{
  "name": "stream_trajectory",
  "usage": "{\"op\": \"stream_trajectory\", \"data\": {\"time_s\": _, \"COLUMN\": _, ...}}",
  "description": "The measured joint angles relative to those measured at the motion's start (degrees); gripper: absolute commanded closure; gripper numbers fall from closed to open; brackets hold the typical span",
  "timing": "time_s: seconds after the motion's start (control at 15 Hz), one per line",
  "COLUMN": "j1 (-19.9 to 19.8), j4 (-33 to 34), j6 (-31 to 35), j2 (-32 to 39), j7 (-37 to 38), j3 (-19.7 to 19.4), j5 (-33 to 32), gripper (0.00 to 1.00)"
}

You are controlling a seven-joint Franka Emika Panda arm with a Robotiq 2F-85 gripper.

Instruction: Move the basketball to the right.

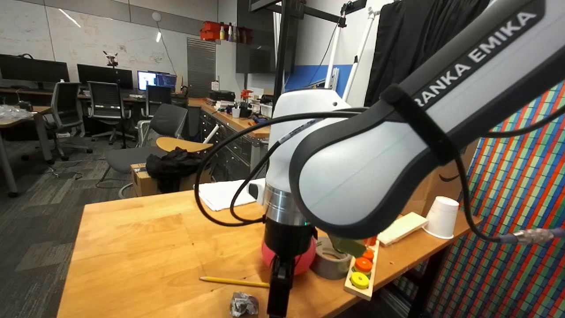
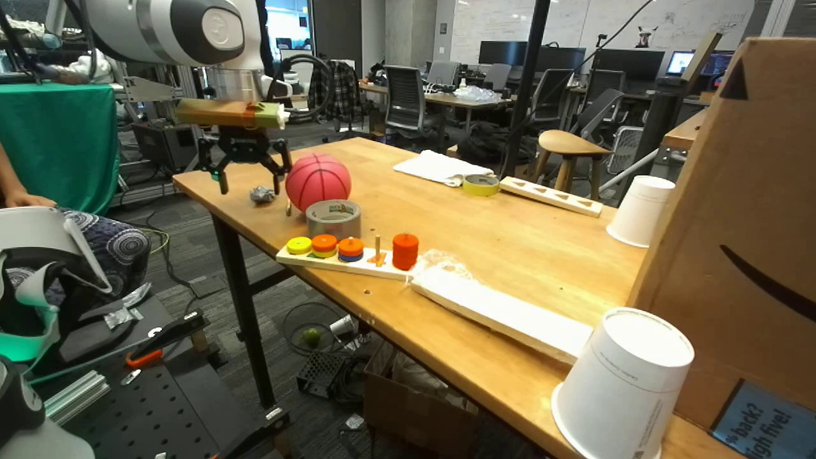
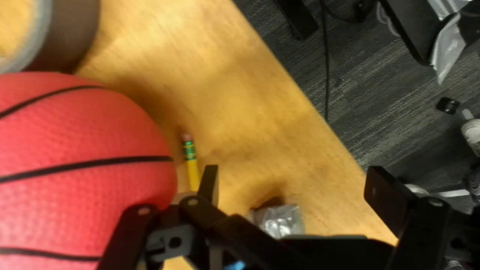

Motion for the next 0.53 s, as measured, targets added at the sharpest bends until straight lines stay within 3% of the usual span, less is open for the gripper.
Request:
{"op": "stream_trajectory", "data": {"time_s": 0.2, "j1": -3.27, "j4": 3.37, "j6": -3.11, "j2": -0.22, "j7": 3.43, "j3": -1.71, "j5": -9.18, "gripper": 0.00}}
{"op": "stream_trajectory", "data": {"time_s": 0.53, "j1": -7.84, "j4": 10.42, "j6": -16.22, "j2": -3.54, "j7": 11.68, "j3": -3.02, "j5": -28.17, "gripper": 0.00}}
